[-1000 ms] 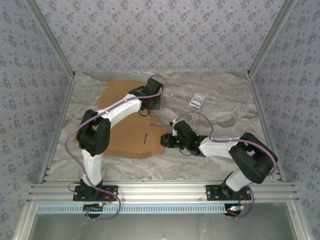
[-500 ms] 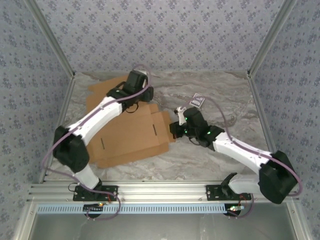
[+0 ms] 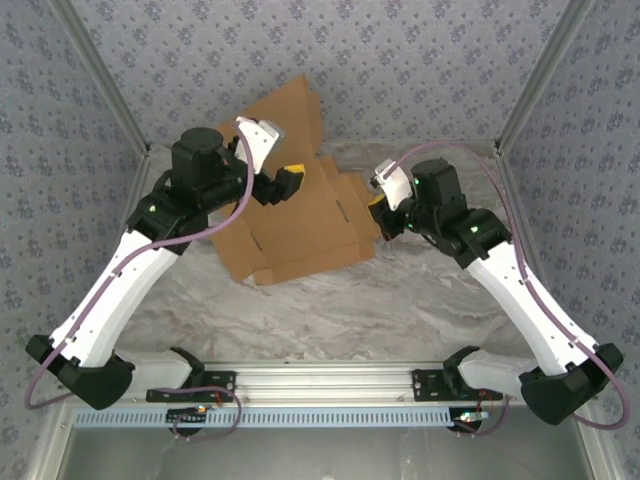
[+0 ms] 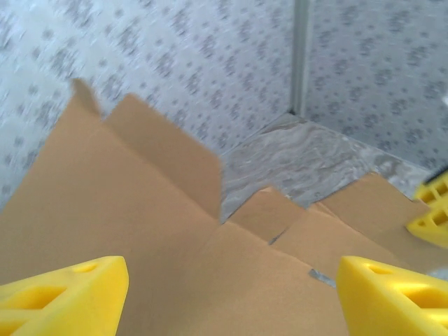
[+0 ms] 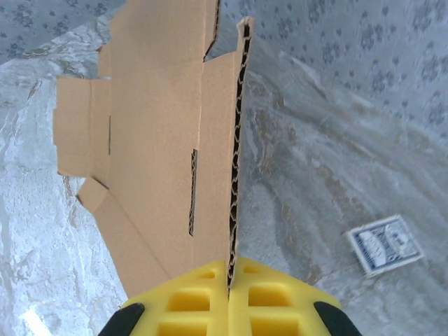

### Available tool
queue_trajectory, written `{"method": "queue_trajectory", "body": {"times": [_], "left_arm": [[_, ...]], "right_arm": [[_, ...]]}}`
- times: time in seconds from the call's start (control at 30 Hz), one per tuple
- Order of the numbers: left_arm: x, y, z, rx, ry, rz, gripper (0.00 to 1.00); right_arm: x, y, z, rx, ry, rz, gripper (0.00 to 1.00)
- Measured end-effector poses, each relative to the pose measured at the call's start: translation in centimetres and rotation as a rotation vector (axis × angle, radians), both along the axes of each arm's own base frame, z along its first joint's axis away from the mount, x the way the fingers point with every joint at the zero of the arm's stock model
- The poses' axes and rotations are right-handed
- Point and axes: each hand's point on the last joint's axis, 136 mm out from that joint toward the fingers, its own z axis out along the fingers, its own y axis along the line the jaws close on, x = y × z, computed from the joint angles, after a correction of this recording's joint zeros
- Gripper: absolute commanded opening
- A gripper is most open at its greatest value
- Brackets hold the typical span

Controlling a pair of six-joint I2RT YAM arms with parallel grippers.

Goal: Fold the paper box

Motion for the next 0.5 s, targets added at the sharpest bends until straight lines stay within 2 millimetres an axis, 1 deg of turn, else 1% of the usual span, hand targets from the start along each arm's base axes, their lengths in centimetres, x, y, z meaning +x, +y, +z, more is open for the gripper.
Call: {"method": "queue_trajectory", "body": {"times": [0.1,0.23,0.33,0.4,0.5], "left_arm": [[-0.6,-1.2,0.6,0.067,-0.041,-0.077,0.77],[-0.5,-2.5,0.8,0.160,-0.071,-0.145,0.77],[-0.4,-3.5,0.8,0.233,-0.072,-0.201,0.76],[-0.5,-4.6,1.5,0.260,-0.091,-0.241,0.76],[-1.0,-6.0,2.3,0.290,-0.118,-0.301,0.75]], "right_arm": [[0.3,-0.1,1.4,-0.020,-0.033,0.030,0.00],[0.8,0.0,3.3,-0.051,-0.074,0.072,0.00],[0.7,0.3,4.7,-0.066,-0.104,0.111,0.00],[0.7,0.6,5.9,-0.068,-0.133,0.137,0.00],[0.3,0.8,7.4,-0.068,-0.175,0.173,0.00]]}}
